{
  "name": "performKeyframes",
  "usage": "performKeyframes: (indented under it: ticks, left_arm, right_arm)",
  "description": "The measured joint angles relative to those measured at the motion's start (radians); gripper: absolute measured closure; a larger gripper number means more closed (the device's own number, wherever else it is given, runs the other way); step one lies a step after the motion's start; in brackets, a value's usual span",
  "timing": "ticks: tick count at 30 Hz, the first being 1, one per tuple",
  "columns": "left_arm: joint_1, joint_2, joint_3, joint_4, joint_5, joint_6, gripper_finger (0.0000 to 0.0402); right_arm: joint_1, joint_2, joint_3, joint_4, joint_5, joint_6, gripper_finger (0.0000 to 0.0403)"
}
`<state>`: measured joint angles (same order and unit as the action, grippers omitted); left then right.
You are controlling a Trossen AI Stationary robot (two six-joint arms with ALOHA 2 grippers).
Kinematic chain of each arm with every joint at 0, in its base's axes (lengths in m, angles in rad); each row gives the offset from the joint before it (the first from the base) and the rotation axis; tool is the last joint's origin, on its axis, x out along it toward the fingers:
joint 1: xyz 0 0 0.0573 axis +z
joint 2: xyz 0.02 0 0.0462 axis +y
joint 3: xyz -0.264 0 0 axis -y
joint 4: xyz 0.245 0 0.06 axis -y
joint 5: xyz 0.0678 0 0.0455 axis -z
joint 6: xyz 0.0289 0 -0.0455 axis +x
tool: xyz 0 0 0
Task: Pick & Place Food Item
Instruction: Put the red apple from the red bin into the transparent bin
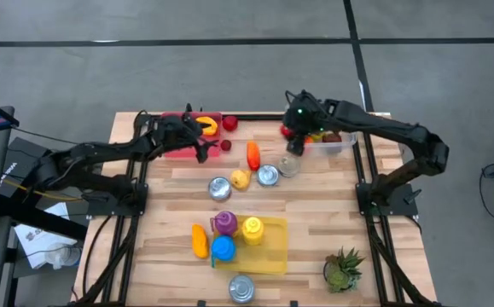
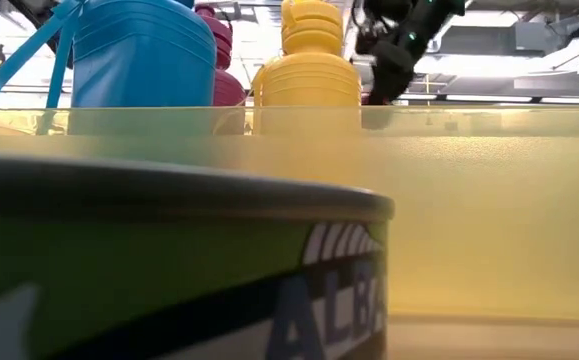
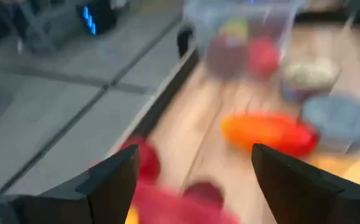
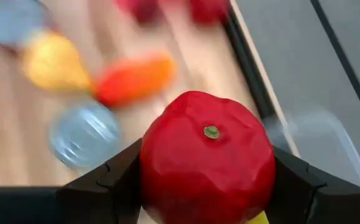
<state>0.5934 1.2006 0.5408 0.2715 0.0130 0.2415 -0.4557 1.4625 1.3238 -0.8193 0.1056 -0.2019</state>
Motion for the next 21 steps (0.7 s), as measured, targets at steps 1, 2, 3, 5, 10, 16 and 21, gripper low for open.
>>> performKeyframes:
  ticks: [1, 2, 3, 5, 10, 16, 21]
  left_arm:
    - [0.018, 0.014, -0.004, -0.010, -0.013, 0.004, 0.0101]
    - [0.036, 0.036, 0.001, -0.002, -0.027, 0.008, 0.0101]
    - [0.056, 0.058, 0.010, -0.002, -0.038, 0.009, 0.0101]
    - [0.090, 0.096, 0.026, -0.009, -0.051, 0.009, 0.0101]
    - [0.147, 0.213, 0.116, -0.105, -0.087, 0.030, 0.0102]
    - [0.136, 0.310, 0.262, -0.324, -0.207, 0.131, 0.0102]
    - [0.140, 0.341, 0.371, -0.473, -0.265, 0.190, 0.0102]
  right_arm:
    - [-0.016, 0.000, -0.003, -0.045, 0.030, 0.001, 0.0164]
    - [-0.033, 0.000, -0.005, -0.086, 0.053, 0.005, 0.0164]
    - [-0.051, -0.001, -0.005, -0.110, 0.065, 0.007, 0.0164]
    - [-0.083, -0.003, -0.003, -0.150, 0.068, 0.008, 0.0164]
    - [-0.165, 0.017, -0.003, -0.247, 0.082, 0.007, 0.0164]
    - [-0.254, 0.090, -0.004, -0.340, 0.079, -0.018, 0.0164]
    - [-0.303, 0.167, -0.003, -0.340, 0.026, -0.067, 0.0164]
